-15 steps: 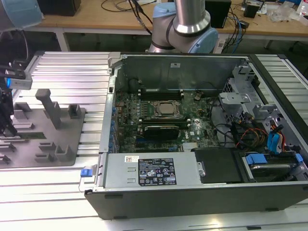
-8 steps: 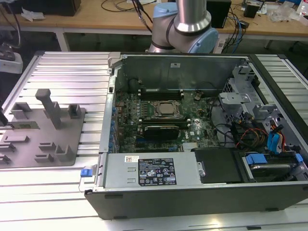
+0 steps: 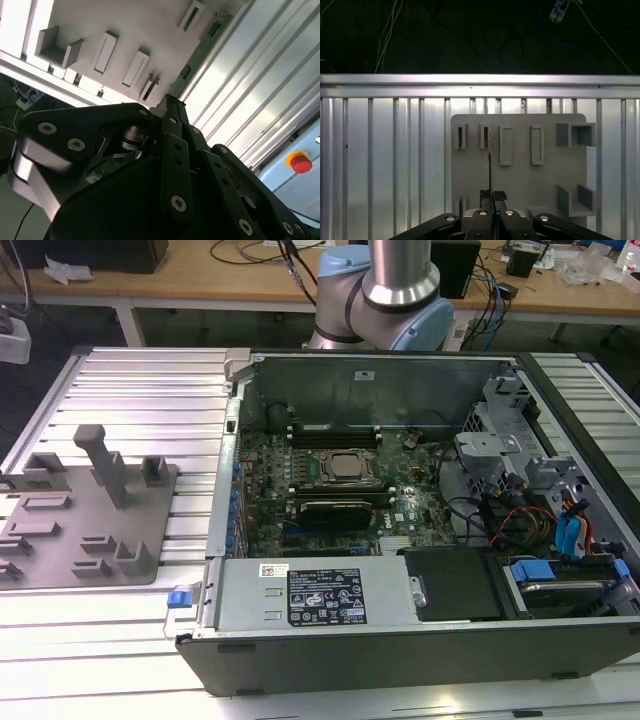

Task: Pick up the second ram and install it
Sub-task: 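Pick up the second ram and move it above second insertion slot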

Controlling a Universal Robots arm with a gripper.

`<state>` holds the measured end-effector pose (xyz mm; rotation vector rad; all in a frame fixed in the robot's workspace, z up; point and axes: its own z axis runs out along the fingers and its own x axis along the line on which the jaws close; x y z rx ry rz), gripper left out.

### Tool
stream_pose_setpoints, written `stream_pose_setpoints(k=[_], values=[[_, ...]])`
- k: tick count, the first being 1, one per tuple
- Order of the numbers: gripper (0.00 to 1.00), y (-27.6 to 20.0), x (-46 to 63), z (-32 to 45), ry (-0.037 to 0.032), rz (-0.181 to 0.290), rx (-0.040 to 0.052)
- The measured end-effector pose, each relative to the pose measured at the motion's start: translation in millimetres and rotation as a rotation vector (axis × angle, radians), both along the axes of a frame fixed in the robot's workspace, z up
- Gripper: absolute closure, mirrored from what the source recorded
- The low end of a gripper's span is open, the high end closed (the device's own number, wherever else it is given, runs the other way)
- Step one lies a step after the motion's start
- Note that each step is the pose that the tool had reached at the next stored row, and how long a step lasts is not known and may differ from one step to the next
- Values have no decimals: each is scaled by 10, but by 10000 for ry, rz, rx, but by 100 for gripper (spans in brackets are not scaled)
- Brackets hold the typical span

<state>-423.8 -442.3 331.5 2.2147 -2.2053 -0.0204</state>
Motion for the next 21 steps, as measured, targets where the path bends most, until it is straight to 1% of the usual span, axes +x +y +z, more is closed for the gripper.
stream_pose_setpoints(k=[4,6,10,12,15,17,20,21], values=[[91,0,0,101,0,0,0],[91,0,0,214,0,0,0],[91,0,0,325,0,0,0],[91,0,0,424,0,0,1],[91,0,0,605,0,0,0],[91,0,0,660,1,0,-1],[91,0,0,860,0,0,0],[91,0,0,916,0,0,0]])
